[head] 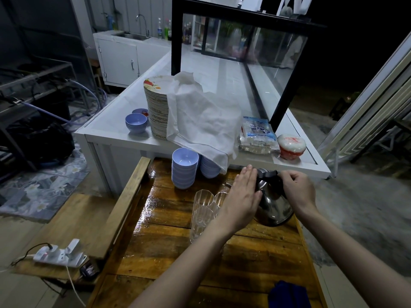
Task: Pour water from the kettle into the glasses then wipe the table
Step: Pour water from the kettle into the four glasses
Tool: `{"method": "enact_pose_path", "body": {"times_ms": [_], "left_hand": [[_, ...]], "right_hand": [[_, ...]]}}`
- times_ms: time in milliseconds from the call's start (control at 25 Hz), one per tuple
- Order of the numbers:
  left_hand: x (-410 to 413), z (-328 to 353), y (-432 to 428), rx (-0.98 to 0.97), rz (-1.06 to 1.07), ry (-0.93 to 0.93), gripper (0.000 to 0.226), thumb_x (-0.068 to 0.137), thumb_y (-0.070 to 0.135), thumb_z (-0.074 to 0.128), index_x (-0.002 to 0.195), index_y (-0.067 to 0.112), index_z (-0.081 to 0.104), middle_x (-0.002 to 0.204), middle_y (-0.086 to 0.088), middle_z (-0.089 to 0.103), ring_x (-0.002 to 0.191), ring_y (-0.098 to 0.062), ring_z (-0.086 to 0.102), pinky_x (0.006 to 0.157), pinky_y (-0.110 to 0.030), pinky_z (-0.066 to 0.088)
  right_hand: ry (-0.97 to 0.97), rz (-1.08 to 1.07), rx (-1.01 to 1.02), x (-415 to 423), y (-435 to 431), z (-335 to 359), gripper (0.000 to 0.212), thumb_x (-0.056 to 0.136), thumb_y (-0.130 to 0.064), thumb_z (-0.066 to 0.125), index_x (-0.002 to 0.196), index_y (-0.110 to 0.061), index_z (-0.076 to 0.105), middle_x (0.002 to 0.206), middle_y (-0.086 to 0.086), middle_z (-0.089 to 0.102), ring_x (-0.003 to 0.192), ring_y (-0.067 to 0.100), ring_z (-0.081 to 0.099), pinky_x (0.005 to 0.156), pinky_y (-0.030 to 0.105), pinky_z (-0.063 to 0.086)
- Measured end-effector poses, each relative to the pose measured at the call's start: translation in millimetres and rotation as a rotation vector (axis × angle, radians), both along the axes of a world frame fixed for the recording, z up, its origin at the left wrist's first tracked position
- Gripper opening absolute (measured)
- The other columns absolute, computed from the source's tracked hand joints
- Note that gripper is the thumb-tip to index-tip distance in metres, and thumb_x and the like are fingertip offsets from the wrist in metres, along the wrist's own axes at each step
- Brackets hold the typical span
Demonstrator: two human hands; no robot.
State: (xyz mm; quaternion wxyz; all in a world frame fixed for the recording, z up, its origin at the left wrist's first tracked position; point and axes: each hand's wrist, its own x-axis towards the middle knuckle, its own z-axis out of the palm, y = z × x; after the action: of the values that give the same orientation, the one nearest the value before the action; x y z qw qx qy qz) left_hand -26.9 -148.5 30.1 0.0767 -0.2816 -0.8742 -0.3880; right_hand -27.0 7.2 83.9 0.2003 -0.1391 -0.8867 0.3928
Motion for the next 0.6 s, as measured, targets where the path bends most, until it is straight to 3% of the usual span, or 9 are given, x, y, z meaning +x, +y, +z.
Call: {"method": "enact_pose_path", "body": {"times_ms": [80,200,320,600], "left_hand": [[1.7,-3.7,-6.0,0.041,0.056,-0.011,0.062,0.104,0.026,0.033,0.154,0.005,0.005,0.163,-0.010,0.000,0.150,-0.014,-0.007,0.123,-0.031,-0.002],[5.1,-10.7,-15.8,0.090,0.132,-0.042,0.065,0.103,0.026,0.033,0.154,0.006,-0.001,0.163,-0.007,-0.008,0.149,-0.012,-0.013,0.122,-0.028,-0.007],[9.9,-16.2,-23.8,0.109,0.178,-0.102,0.068,0.104,0.030,0.030,0.152,0.010,-0.014,0.159,-0.001,-0.023,0.147,-0.008,-0.022,0.120,-0.025,-0.011],[15.6,-29.1,-31.2,0.146,0.251,-0.186,0.071,0.104,0.037,0.026,0.149,0.011,-0.023,0.158,-0.002,-0.030,0.146,-0.009,-0.026,0.120,-0.025,-0.011]], "right_hand": [[0.014,0.068,0.087,-8.3,-11.3,9.8,0.038,0.091,-0.022,0.056,0.055,-0.012,0.061,0.054,0.006,0.058,0.053,0.017,0.048,0.049,0.029,0.035],[0.031,0.197,0.209,-24.9,-26.0,15.6,0.037,0.090,-0.023,0.056,0.055,-0.013,0.062,0.051,-0.002,0.057,0.050,0.014,0.051,0.045,0.015,0.034],[0.054,0.299,0.349,-44.1,-37.8,14.4,0.039,0.084,-0.033,0.054,0.058,-0.008,0.067,0.052,0.006,0.063,0.051,0.022,0.058,0.051,0.030,0.043],[0.106,0.431,0.544,-58.8,-63.3,16.1,0.043,0.080,-0.035,0.049,0.051,-0.006,0.064,0.046,0.010,0.059,0.045,0.026,0.054,0.065,0.027,0.031]]}}
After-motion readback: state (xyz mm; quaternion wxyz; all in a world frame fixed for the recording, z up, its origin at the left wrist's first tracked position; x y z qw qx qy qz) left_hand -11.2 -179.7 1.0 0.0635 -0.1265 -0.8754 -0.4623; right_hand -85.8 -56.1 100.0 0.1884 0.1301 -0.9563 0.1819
